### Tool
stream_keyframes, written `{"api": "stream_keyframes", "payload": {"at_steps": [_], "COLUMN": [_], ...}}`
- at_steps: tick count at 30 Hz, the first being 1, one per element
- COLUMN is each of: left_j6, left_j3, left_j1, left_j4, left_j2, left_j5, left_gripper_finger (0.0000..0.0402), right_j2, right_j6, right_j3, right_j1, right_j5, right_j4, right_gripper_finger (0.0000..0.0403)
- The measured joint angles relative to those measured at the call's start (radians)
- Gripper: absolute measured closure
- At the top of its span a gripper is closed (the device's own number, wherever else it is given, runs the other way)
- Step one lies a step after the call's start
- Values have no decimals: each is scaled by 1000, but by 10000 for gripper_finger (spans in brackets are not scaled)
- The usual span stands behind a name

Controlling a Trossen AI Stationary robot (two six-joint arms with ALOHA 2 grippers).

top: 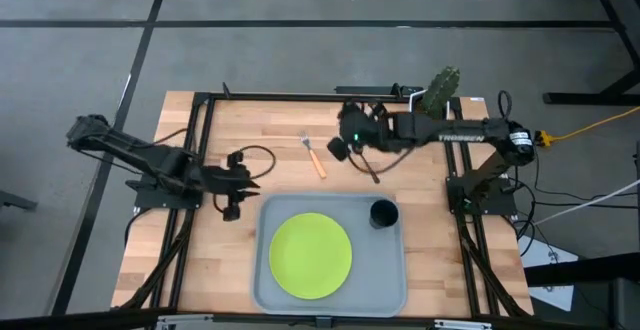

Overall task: Pick and place plate/cup/fork/spoon on tray
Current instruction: Put the orange fork beside the green plate on the gray tray

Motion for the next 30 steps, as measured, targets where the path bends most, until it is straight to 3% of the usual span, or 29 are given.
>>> {"api": "stream_keyframes", "payload": {"at_steps": [8,10,18,25,30], "left_j6": [-26,-27,-1,22,48], "left_j3": [-286,-348,-441,-519,-634], "left_j1": [-48,-56,-62,-62,-58], "left_j4": [238,306,365,400,586], "left_j2": [-328,-411,-619,-668,-674], "left_j5": [45,45,43,-4,5], "left_gripper_finger": [325,325,325,325,325], "right_j2": [126,182,417,591,636], "right_j6": [-139,-156,-122,-44,-13], "right_j3": [3,26,278,527,556], "right_j1": [-81,-85,-138,-229,-256], "right_j5": [-347,-379,-386,-490,-521], "right_j4": [414,443,240,-95,-113], "right_gripper_finger": [350,350,350,350,350]}}
